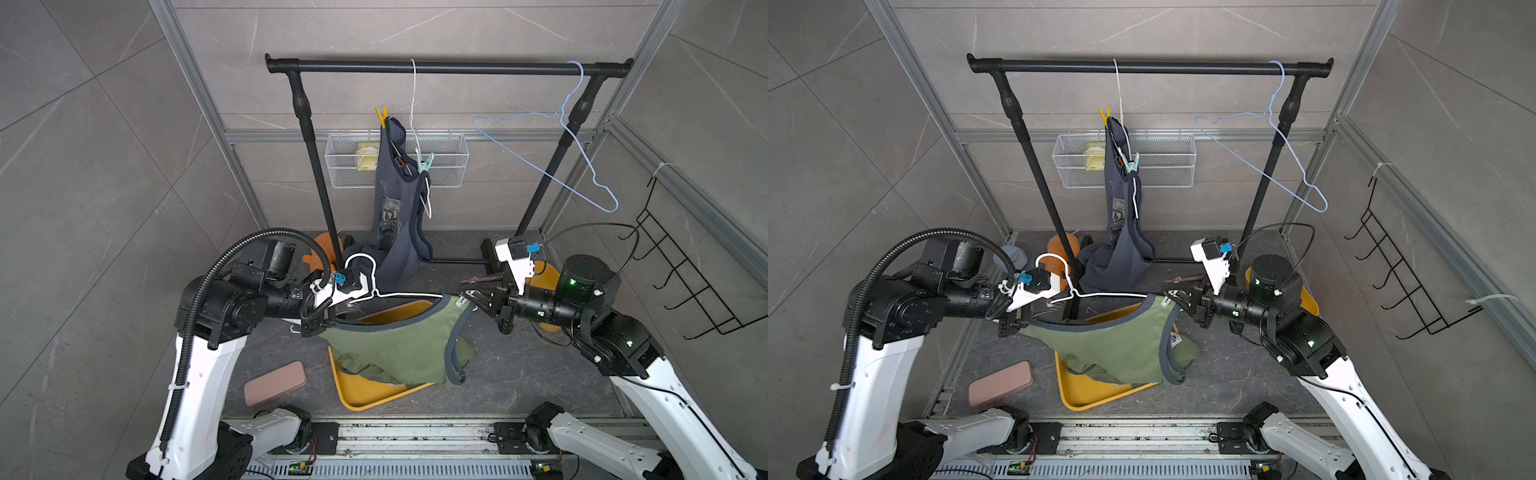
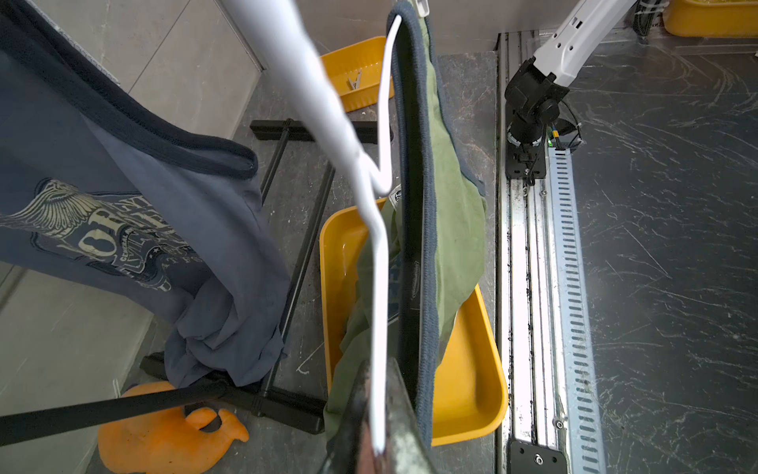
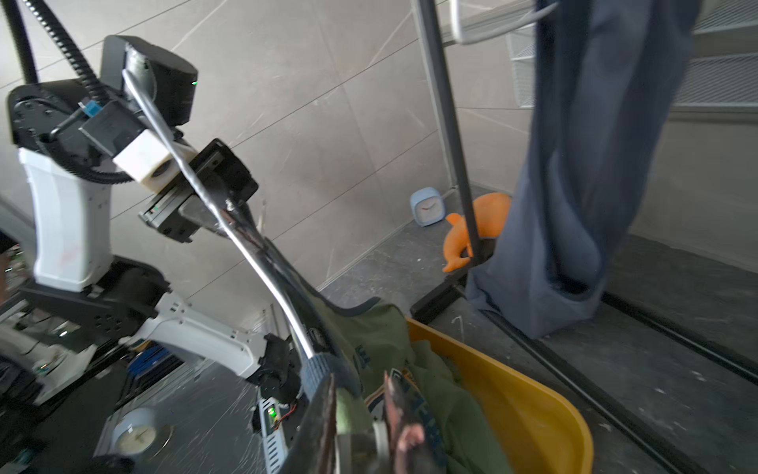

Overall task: Remove the clothespins securing tank tops to the hanger
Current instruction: Remove the clothespin from the hanger.

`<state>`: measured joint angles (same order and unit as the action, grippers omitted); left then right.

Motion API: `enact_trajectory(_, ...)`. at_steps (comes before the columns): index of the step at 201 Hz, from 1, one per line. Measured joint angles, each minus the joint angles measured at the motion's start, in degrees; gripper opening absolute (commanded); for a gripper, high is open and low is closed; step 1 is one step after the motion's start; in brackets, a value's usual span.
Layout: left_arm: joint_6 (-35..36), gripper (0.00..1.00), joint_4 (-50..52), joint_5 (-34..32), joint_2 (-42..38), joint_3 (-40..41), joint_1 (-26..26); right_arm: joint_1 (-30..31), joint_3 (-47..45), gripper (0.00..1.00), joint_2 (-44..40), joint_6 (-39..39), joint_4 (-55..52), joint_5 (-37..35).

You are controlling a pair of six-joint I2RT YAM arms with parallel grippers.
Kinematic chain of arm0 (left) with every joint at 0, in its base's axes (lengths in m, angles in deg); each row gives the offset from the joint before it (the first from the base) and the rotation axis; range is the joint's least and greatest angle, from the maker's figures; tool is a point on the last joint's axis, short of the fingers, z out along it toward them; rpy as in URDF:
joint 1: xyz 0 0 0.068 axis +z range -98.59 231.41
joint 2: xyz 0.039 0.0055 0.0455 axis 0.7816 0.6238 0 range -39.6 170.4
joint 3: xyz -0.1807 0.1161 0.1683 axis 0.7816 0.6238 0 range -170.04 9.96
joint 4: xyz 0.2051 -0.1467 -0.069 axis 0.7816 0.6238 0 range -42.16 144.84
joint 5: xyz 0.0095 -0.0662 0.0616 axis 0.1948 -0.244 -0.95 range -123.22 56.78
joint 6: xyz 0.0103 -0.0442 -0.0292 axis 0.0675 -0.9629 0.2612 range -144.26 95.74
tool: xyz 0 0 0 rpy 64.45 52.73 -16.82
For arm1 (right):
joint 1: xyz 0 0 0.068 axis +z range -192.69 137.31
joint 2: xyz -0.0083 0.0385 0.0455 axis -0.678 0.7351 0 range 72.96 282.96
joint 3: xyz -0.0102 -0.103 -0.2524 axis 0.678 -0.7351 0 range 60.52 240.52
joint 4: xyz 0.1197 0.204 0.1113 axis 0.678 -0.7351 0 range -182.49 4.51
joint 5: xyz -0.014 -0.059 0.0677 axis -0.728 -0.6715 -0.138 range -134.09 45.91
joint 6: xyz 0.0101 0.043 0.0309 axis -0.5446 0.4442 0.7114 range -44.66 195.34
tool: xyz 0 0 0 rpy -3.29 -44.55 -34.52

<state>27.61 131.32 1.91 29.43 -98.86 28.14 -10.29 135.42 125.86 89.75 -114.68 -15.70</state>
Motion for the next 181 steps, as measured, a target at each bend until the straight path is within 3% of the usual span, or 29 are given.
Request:
enact_trajectory(30, 0.0, 0.00, -2.8, -0.2, 2.1, 1.4, -0.3, 0.7, -1.6, 0.00, 0.6, 0.5, -0.8, -10.1)
enact_trajectory(64, 0.1, 0.00, -1.0, -2.7, 2.2, 2.2, 0.4, -1.2, -10.8, 0.00, -0.4, 1.3, 0.3, -19.2)
enact_trajectory(132, 0.3, 0.00, -0.2, -3.0, 0.7, 3.0, 0.4, -1.8, -9.2, 0.00, -0.5, 4.0, 6.9, -8.3)
enact_trajectory(181, 0.3, 0.00, -0.4, -3.0, 0.2, 3.8, 0.4, -1.8, -8.2, 0.00, -3.1, 2.3, 3.0, -4.9)
